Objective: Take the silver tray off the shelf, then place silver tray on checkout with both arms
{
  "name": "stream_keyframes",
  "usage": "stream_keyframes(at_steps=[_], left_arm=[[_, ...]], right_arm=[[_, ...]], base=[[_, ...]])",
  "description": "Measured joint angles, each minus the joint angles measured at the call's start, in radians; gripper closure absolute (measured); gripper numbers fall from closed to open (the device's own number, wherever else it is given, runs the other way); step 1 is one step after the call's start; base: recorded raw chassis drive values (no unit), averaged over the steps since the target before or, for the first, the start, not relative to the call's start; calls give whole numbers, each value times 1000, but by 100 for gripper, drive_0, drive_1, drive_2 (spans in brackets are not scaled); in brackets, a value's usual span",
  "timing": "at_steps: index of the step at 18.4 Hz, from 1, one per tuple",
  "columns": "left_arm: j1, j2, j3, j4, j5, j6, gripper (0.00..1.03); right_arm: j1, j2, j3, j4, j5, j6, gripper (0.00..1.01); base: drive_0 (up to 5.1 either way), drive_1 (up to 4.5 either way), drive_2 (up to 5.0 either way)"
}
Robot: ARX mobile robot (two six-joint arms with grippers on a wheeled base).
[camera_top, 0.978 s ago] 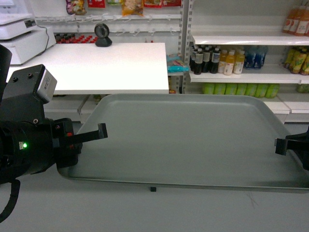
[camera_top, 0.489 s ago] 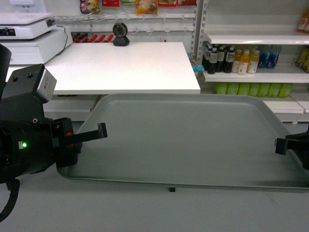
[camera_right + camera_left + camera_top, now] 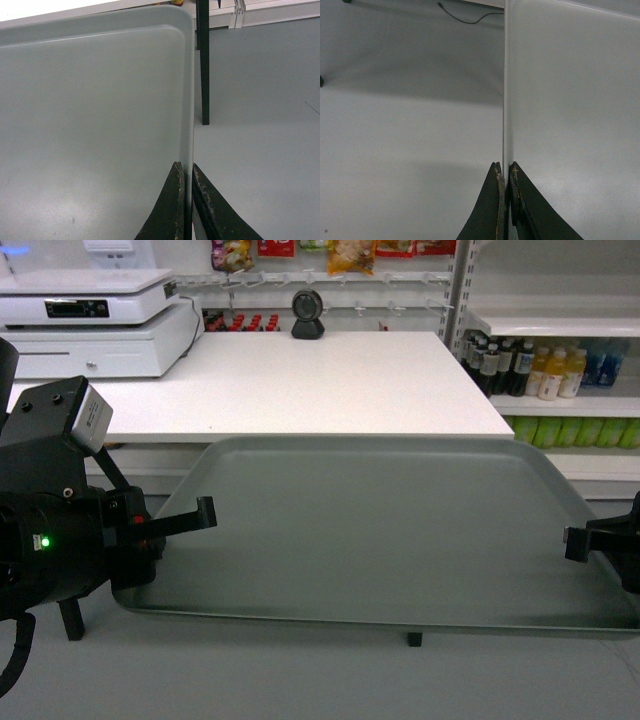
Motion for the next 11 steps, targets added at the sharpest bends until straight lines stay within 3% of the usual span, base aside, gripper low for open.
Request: stream_keyframes(at_steps=[11], left_arm=[[-6, 0, 0, 6, 0, -1, 100]], right_arm=[[-2, 0, 0, 1, -2, 0, 99]], base=[[-8, 416, -431]])
